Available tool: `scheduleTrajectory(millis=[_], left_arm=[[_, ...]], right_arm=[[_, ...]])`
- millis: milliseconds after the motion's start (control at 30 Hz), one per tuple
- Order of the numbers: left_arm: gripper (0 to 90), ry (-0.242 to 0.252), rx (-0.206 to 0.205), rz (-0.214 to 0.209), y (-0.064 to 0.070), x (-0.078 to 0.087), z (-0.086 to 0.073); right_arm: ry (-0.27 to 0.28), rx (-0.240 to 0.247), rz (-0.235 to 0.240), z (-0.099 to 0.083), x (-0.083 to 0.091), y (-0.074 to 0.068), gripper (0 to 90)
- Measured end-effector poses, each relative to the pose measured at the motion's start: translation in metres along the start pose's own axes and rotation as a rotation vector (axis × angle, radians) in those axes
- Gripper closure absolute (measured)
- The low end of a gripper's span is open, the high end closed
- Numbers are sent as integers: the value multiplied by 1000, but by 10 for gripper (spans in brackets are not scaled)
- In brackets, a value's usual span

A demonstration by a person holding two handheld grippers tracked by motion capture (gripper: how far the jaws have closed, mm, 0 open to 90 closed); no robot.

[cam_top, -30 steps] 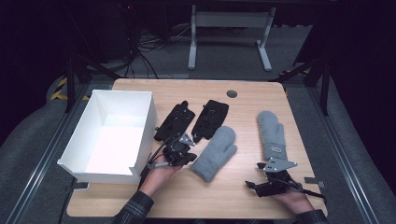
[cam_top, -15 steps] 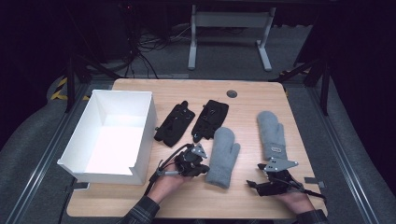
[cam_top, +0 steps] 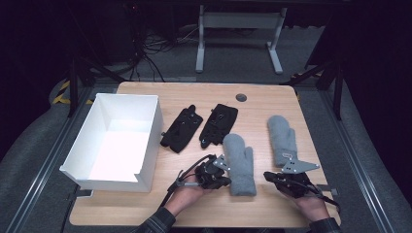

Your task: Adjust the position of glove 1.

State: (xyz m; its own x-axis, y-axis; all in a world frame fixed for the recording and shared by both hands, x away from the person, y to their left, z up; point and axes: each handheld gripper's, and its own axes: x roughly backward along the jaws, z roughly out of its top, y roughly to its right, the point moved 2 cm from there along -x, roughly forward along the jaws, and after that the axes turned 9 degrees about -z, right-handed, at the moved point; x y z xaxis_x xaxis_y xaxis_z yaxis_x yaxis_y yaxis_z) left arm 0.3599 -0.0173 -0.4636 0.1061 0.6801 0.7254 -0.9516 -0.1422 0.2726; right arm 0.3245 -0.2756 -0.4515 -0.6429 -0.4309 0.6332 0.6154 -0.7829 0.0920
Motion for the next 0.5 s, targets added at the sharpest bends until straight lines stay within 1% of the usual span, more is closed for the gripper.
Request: scheduleTrajectory(millis=[33, 67, 100, 133, 167, 200, 233, 267, 300, 400, 433, 467, 500], left_arm=[[886, -1, -9, 2, 0, 0, 1], [886, -7, -2, 6, 0, 0, 0], [821, -6, -1, 19, 0, 2, -1], [821, -2, -3, 28, -1, 3, -1], [749, -3, 13, 56, -2, 8, -5], [706, -3, 13, 56, -2, 8, -5], [706, -1, 9, 65, -3, 10, -7], [655, 4, 25, 86, -4, 14, -11], [615, 3, 30, 95, -5, 16, -14], [514, 3, 49, 131, -8, 26, -24], [482, 1, 54, 145, -9, 30, -28], [439, 2, 61, 158, -11, 34, -32], [421, 3, 68, 167, -12, 37, -36]], right_arm=[[12, -11, 9, 6, 2, -1, 898], [12, -11, 9, 6, 2, -1, 898], [31, -20, 29, 12, 2, -3, 899], [31, -20, 29, 12, 2, -3, 899], [36, -19, 50, 18, -1, -9, 899], [38, -10, 55, 20, -2, -12, 899], [38, -10, 55, 20, -2, -12, 899], [36, -1, 67, 22, -4, -16, 899], [39, 9, 88, 26, -6, -23, 899], [43, 31, 121, 32, -11, -37, 899], [38, 47, 126, 35, -13, -42, 899], [22, 59, 136, 37, -17, -47, 899], [15, 73, 129, 37, -20, -50, 899]])
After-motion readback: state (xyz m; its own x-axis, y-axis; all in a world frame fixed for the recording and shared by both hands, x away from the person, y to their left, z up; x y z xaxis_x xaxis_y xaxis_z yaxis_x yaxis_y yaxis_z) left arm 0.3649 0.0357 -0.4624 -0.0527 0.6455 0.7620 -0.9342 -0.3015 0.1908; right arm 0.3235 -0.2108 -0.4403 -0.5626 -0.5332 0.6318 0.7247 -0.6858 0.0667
